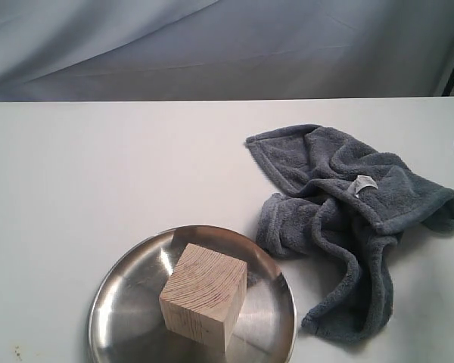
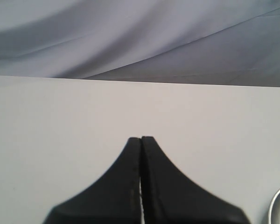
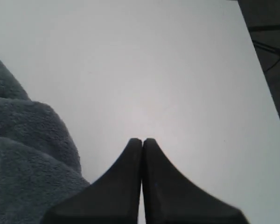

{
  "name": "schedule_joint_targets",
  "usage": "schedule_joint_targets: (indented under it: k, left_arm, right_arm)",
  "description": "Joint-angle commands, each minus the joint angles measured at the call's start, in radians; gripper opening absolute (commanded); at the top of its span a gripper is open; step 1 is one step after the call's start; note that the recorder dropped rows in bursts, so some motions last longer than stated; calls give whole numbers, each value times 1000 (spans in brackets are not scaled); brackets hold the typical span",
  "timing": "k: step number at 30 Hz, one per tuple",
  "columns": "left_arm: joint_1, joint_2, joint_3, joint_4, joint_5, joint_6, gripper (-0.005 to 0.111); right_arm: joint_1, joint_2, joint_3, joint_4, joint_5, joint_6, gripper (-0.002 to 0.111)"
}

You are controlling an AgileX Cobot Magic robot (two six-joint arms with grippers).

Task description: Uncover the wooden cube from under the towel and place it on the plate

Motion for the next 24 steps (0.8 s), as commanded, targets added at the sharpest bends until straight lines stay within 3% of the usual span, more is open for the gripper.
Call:
schedule_joint_targets:
  k: [1,7,10,13,19,24]
  left_arm:
    - [1,-3,4,-8,-2,-2,0]
    - [1,-3,4,-8,-2,-2,0]
    - [1,-3,4,-8,-2,-2,0]
    - [1,-3,4,-8,-2,-2,0]
    - [1,-3,4,-8,-2,-2,0]
    - [1,-3,4,-8,-2,-2,0]
  right_arm:
    - [-5,-188,74,-41,52,-13,0]
    - [-5,-441,232,-165,154,15,0]
    - [-5,-540,263,-140,183,94,0]
    - [-5,-659,263,118,192,192,0]
    - [-5,-749,263,691,227,621,0]
    - [-5,-746,263,1027,212,699,0]
